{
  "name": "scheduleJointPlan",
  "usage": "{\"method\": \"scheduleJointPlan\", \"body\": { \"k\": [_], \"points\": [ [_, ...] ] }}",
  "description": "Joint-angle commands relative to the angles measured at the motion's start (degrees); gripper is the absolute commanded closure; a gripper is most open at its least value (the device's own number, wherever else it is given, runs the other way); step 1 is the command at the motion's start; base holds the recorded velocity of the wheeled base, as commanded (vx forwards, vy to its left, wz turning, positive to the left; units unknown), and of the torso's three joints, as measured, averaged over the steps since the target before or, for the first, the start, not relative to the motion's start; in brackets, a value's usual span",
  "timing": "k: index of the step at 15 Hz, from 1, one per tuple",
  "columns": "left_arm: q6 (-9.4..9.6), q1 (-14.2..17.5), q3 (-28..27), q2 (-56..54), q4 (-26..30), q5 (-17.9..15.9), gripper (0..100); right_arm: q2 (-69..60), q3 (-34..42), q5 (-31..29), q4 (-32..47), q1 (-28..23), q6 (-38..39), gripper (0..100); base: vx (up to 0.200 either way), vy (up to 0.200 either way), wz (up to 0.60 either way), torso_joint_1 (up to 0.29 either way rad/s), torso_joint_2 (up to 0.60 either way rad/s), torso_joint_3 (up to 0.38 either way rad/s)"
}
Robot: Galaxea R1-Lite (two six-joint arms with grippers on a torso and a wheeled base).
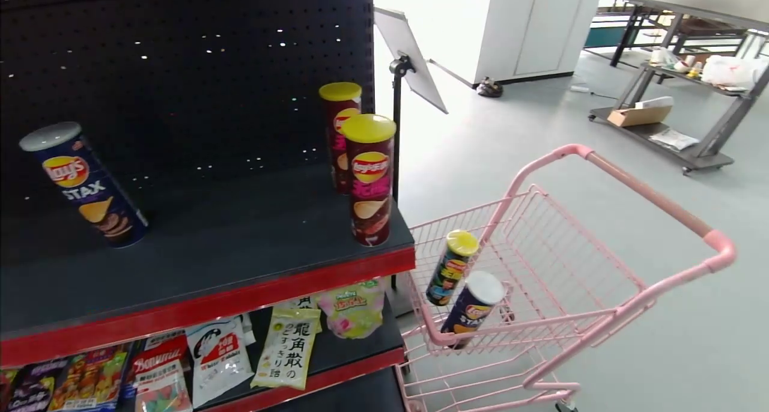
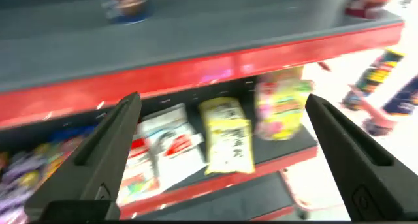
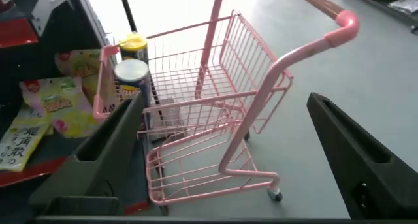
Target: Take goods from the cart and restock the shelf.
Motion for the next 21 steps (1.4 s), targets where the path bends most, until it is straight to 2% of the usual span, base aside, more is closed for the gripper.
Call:
{"method": "scheduleJointPlan", "body": {
  "k": [1,9,21],
  "points": [
    [0.0,0.0,0.0,0.0,0.0,0.0,0,0.0,0.0,0.0,0.0,0.0,0.0,0,0.0,0.0,0.0,0.0,0.0,0.0],
    [0.0,0.0,0.0,0.0,0.0,0.0,0,0.0,0.0,0.0,0.0,0.0,0.2,0,0.0,0.0,0.0,-0.008,0.01,0.011],
    [0.0,0.0,0.0,0.0,0.0,0.0,0,0.0,0.0,-0.1,0.0,0.0,0.2,0,0.0,0.0,0.0,-0.139,0.36,0.216]
  ]
}}
